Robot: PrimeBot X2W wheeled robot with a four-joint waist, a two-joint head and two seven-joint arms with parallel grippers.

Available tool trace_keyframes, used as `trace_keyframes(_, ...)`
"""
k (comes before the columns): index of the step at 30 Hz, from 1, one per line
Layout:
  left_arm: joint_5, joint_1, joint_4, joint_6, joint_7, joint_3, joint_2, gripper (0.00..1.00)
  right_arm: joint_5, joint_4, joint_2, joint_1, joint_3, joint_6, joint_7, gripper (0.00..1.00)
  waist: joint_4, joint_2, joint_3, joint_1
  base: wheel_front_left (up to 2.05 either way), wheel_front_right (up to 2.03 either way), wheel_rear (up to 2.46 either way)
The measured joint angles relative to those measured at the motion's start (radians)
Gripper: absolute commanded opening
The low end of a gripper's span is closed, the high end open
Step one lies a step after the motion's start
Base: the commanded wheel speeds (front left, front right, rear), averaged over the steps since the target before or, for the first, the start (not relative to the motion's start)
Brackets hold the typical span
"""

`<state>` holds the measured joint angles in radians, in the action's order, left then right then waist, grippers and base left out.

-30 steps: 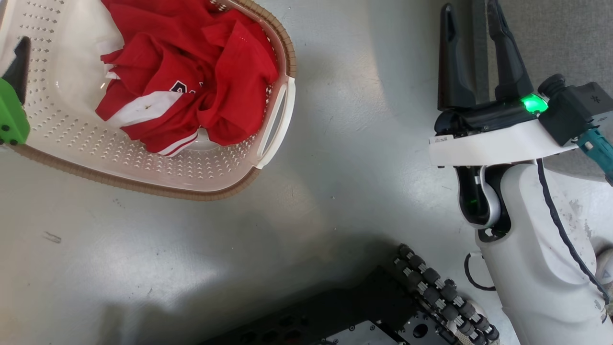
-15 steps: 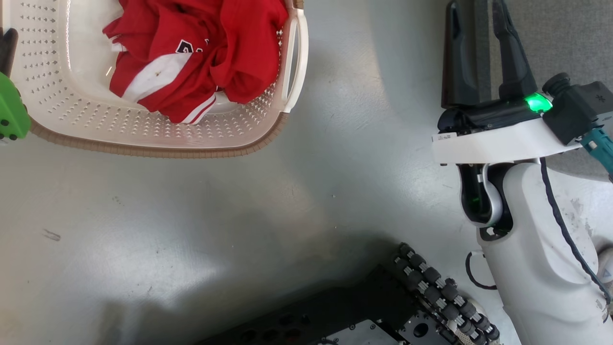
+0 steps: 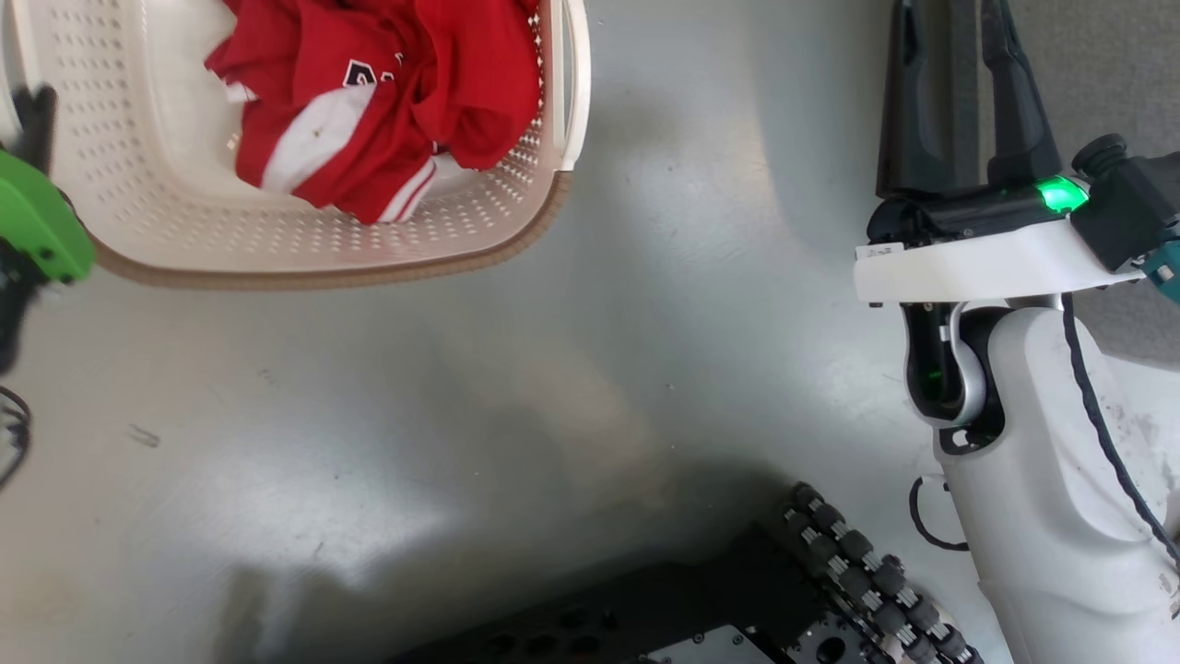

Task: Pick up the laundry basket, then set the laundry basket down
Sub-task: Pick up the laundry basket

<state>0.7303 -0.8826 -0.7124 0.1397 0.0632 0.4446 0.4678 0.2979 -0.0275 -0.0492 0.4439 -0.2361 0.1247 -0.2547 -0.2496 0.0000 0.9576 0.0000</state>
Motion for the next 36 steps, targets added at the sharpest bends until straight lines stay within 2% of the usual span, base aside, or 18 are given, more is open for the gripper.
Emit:
trace_keyframes(9, 0.022, 0.072, -0.058, 0.000, -0.047, -0.015, -0.040, 0.00, -0.009, 0.007, -0.001, -0.001, 0.013, 0.000, 0.000, 1.00, 0.037, 0.0000, -0.030, 0.0000, 0.00, 0.00, 0.00)
trace_keyframes(19, 0.044, 0.089, -0.088, 0.000, -0.069, -0.002, -0.058, 0.00, -0.019, 0.010, 0.000, -0.001, 0.019, 0.000, 0.000, 1.00, 0.057, 0.0000, -0.046, 0.0000, 0.00, 0.00, 0.00)
trace_keyframes(20, 0.044, 0.089, -0.089, 0.000, -0.069, 0.001, -0.059, 0.10, -0.019, 0.011, 0.000, -0.001, 0.019, 0.000, 0.000, 1.00, 0.058, 0.0000, -0.047, 0.0000, 0.00, 0.00, 0.00)
trace_keyframes(21, 0.045, 0.089, -0.090, 0.000, -0.069, 0.003, -0.060, 0.51, -0.019, 0.012, 0.000, -0.001, 0.019, 0.000, 0.000, 1.00, 0.058, 0.0000, -0.048, 0.0000, 0.00, 0.00, 0.00)
trace_keyframes(22, 0.048, 0.089, -0.091, 0.000, -0.068, 0.005, -0.061, 1.00, -0.019, 0.012, 0.000, -0.001, 0.019, 0.000, 0.000, 1.00, 0.059, 0.0000, -0.049, 0.0001, 0.00, 0.00, 0.00)
trace_keyframes(28, 0.055, 0.088, -0.090, 0.000, -0.072, 0.017, -0.071, 1.00, -0.025, 0.014, 0.000, -0.001, 0.019, 0.000, 0.000, 1.00, 0.061, 0.0000, -0.054, 0.0000, 0.00, 0.00, 0.00)
trace_keyframes(36, 0.035, 0.087, -0.087, 0.000, -0.197, 0.016, -0.076, 1.00, -0.046, 0.040, -0.001, -0.002, 0.040, 0.000, 0.000, 1.00, 0.071, 0.0000, -0.081, 0.0000, 0.00, 0.00, 0.00)
